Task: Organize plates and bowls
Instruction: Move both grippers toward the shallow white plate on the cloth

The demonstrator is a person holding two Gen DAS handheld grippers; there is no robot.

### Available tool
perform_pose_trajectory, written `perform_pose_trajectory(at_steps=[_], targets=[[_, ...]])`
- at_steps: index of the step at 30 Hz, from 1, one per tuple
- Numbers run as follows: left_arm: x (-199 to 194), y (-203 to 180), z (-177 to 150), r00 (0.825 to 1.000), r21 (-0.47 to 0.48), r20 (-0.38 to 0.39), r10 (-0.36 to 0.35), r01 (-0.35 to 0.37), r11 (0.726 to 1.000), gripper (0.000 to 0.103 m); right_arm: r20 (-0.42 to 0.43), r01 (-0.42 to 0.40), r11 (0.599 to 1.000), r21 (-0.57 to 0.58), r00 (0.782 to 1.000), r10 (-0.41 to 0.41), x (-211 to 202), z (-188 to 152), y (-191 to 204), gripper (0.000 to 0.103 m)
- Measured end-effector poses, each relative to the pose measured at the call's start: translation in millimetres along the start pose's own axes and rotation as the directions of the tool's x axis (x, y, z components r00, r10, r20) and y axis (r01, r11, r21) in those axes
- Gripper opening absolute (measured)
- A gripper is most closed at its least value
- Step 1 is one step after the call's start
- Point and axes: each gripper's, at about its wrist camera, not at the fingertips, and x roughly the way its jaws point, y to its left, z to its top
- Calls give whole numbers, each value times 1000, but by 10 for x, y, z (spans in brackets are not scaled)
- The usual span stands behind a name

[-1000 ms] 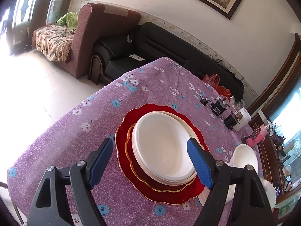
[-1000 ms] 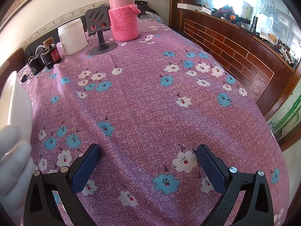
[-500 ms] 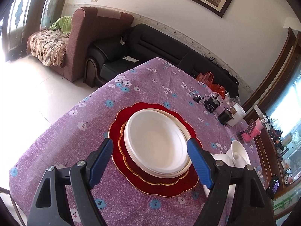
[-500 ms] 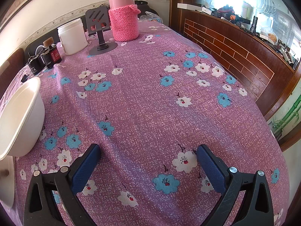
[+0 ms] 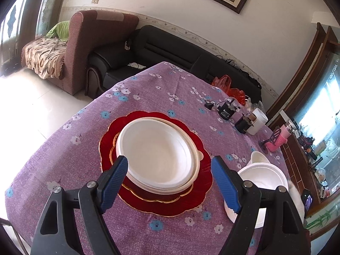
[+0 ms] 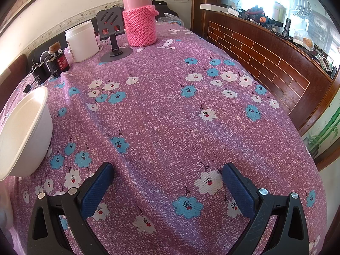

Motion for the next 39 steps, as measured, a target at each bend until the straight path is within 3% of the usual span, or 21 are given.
perform_pose_trajectory(at_steps=[8,20,26,31,39], targets=[[-90,-197,-26,1000,42,6,-1,1,999,80,0,0,1000,0,1000,0,4,1,-1,102],[-295,-526,-78,995,175,91,28,-43,984,80,0,0,1000,0,1000,0,5,2,-1,102],[-358,-821,-176,984,255,174,24,-69,964,93,0,0,1000,0,1000,0,0,3,-1,102],[-274,-1071,-315,992,290,130,0,-38,956,94,0,0,1000,0,1000,0,-3,3,0,102],[-287,-1093,-418,993,301,106,52,-82,950,94,0,1,1000,0,1000,-1,2,5,-4,102]])
